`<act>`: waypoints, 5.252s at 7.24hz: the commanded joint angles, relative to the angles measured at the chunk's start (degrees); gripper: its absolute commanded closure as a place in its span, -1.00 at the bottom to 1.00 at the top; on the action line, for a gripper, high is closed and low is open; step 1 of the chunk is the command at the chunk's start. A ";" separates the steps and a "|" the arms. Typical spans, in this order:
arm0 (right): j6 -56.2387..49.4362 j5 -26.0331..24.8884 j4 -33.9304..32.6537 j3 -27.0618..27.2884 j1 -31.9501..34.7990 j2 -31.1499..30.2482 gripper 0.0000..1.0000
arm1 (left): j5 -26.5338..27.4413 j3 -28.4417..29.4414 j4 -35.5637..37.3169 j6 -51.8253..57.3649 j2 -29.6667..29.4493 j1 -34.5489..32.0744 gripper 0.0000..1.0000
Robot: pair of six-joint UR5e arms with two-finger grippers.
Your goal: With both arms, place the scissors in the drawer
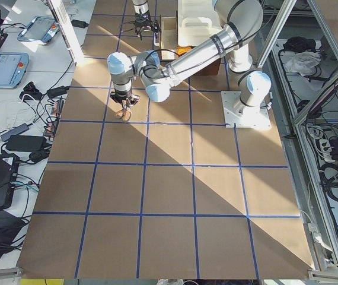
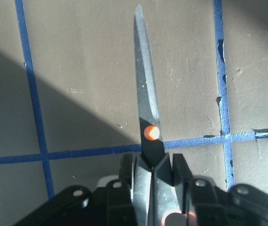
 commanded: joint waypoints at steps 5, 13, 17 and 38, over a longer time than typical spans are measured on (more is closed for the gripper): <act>-0.29 0.18 -0.80 -3.64 -1.44 2.61 -1.00 | -1.64 -0.10 -5.41 -5.24 3.50 -4.38 1.00; -0.55 0.18 -1.95 -8.30 -1.71 6.04 -1.00 | -1.73 -0.54 -9.01 -12.44 6.84 -8.51 1.00; -0.47 0.61 -1.95 -8.30 -1.71 6.04 -1.00 | -1.91 -0.63 -10.51 -12.55 8.34 -10.18 1.00; 67.65 -4.13 8.08 0.57 -13.22 -18.04 -1.00 | -1.99 -3.43 -9.30 -48.75 9.49 -42.78 1.00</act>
